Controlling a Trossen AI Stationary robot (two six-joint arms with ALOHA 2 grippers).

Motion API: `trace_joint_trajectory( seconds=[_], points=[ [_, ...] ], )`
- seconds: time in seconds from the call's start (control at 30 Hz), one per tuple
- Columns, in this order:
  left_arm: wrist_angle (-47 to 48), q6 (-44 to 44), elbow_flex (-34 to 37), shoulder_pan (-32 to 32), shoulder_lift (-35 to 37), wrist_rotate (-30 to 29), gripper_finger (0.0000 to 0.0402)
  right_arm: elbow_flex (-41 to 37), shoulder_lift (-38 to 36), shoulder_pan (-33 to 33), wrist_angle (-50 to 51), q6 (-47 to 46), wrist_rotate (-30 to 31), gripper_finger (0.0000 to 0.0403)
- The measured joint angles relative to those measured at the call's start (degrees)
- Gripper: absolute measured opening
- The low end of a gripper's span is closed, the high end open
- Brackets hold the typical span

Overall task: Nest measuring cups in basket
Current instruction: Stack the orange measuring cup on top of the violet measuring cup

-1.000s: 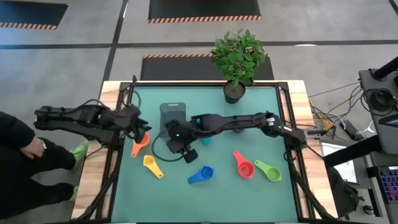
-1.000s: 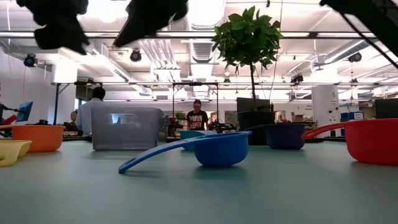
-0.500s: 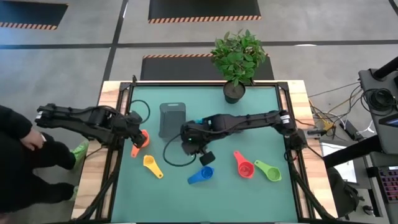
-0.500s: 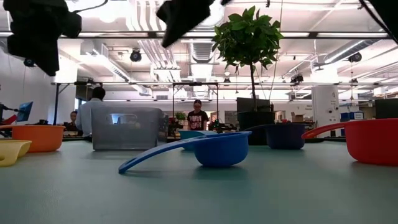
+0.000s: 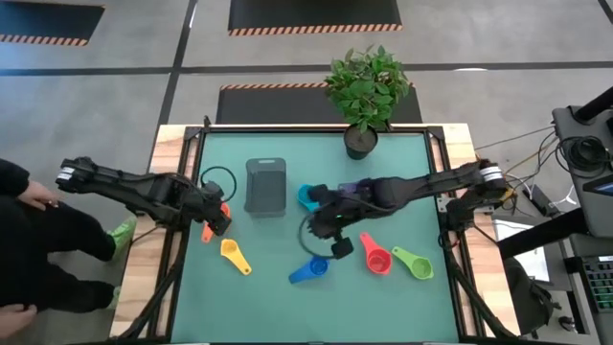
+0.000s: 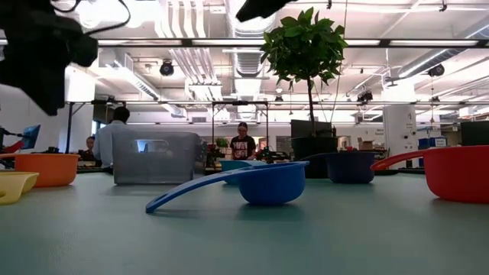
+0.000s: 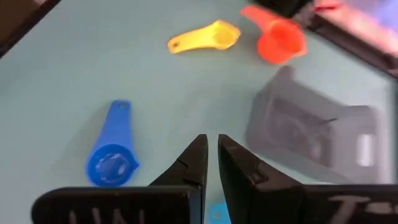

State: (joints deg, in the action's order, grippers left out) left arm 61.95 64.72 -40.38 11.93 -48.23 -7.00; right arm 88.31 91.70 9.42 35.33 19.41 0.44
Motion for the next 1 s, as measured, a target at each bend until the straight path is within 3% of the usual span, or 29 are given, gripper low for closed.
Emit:
trace_joint_trajectory(
  seconds=[0.17,0.3,0.6,0.77,0.87,1.0],
  points=[
    [-0.73,0.84,2.55,0.04,-1.6,-1.29,0.0192,-6.9,-4.83,0.07,-5.16,-0.44,1.74,0.0027],
    [-2.46,0.6,4.35,0.04,-2.78,-1.66,0.0209,-9.62,-8.1,0.13,-8.35,-1.47,2.41,0.0027],
    [-5.15,-0.47,7.82,0.04,-5.96,-3.02,0.0184,-12.63,-9.04,0.23,-10.64,-1.93,2.71,0.0027],
    [-1.56,-4.66,4.76,0.04,-6.77,-3.51,0.0168,-12.74,-8.55,0.21,-10.42,-2.33,2.74,0.0027],
    [5.05,-7.72,1.02,0.04,-6.93,-10.87,0.0133,-12.74,-8.66,0.21,-10.55,-2.97,2.78,0.0027],
    [9.86,-9.19,0.48,-0.78,-6.87,-22.05,0.0025,-12.74,-8.66,0.21,-10.54,-3.07,2.78,0.0027]
  ],
)
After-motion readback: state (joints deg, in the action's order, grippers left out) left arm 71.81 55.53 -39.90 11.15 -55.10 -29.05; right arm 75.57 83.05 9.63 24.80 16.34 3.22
